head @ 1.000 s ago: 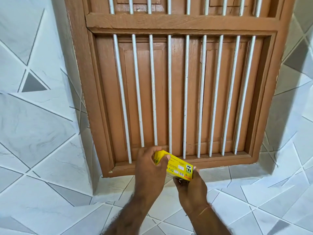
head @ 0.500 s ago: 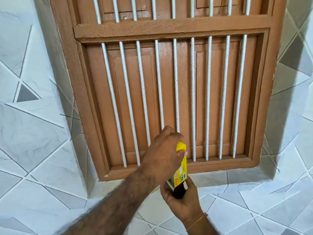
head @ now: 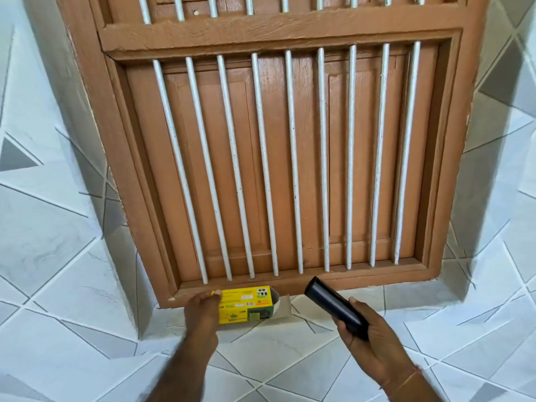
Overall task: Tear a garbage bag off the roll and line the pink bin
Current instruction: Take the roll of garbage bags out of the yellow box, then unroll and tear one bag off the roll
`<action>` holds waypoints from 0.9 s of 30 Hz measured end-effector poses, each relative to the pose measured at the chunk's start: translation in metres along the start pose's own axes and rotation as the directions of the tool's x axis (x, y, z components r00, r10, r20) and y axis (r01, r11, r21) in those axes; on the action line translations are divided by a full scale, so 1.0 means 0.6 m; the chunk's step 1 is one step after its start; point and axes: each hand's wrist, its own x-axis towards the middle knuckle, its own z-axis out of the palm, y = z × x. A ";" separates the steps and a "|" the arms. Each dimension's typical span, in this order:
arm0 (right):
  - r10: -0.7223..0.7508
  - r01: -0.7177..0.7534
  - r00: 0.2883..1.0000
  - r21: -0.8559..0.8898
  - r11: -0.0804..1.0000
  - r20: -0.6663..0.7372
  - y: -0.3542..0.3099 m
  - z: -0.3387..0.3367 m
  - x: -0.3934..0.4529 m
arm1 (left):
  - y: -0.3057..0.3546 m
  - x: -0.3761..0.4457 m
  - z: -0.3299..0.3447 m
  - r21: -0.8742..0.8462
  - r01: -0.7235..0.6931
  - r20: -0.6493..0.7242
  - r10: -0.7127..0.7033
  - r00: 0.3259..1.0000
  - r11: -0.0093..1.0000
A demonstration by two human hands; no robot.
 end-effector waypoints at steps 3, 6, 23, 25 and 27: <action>-0.057 0.058 0.998 -0.125 0.990 0.008 -0.015 -0.006 -0.005 | -0.013 0.003 0.036 0.095 -0.090 -0.108 0.100 0.989 0.991; -0.092 0.091 0.996 -0.196 0.976 0.005 -0.018 -0.006 -0.012 | -0.014 0.005 0.057 0.184 -0.159 -0.149 0.187 0.971 0.970; -0.039 0.115 0.988 -0.550 0.827 0.148 0.056 0.093 -0.026 | 0.034 -0.135 0.053 0.333 -0.653 0.780 0.191 0.596 0.680; 0.018 0.041 0.989 -0.382 0.923 0.148 0.068 0.104 -0.028 | 0.029 -0.143 0.040 0.249 -0.474 0.665 0.207 0.718 0.845; 0.052 -0.001 0.984 -0.292 0.956 0.168 0.089 0.113 -0.033 | 0.024 -0.145 0.034 0.145 -0.244 0.513 0.138 0.847 0.959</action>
